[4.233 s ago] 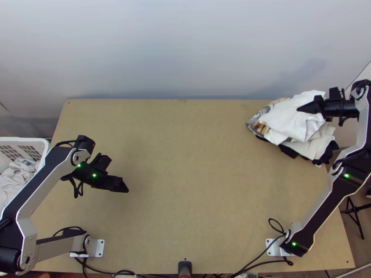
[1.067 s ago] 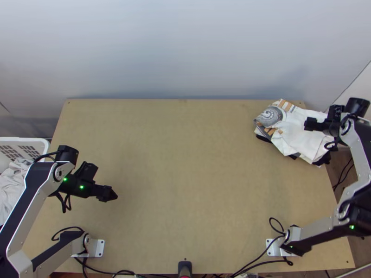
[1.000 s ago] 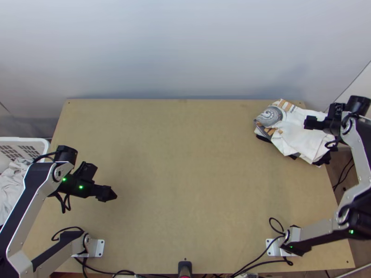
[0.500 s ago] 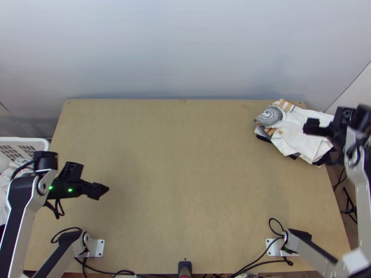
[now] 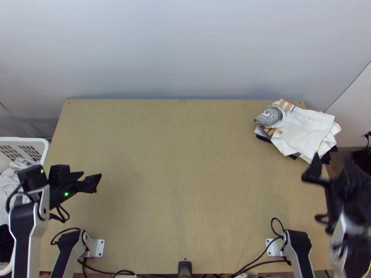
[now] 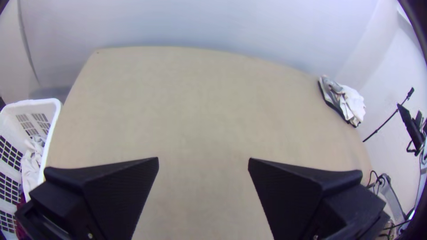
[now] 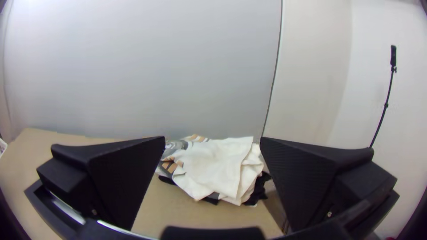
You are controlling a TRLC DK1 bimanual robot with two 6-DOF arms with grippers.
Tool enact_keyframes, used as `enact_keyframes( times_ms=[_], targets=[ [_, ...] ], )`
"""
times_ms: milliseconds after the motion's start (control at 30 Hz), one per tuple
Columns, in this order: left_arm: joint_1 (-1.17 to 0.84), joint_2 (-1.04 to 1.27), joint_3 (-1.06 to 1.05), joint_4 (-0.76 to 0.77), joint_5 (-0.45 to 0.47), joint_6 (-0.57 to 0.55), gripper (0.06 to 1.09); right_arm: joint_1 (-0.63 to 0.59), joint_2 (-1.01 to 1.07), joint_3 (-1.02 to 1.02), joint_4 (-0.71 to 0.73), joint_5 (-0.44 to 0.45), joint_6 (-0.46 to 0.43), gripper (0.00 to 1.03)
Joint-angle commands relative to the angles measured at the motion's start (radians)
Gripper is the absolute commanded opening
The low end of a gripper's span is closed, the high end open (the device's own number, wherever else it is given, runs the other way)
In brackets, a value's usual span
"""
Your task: Fold the t-shirt
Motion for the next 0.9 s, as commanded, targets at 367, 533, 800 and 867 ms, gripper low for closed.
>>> enact_keyframes(
  times_ms=[367, 533, 800, 867],
  targets=[
    [0.022, -0.383, -0.244, 0.45, -0.004, -0.142, 1.04, 0.099, -0.359, -0.262, 0.132, 0.012, -0.053, 0.99],
    [0.032, -0.587, -0.311, 0.544, -0.004, -0.139, 1.04, 0.126, -0.359, -0.275, 0.164, 0.01, -0.065, 0.99],
    [0.045, -0.654, -0.399, 0.587, -0.004, -0.13, 1.04, 0.173, -0.361, -0.314, 0.239, -0.029, -0.091, 0.99],
    [0.045, -0.654, -0.405, 0.585, -0.004, -0.133, 1.04, 0.186, -0.361, -0.331, 0.262, -0.031, -0.133, 0.99]
  ],
)
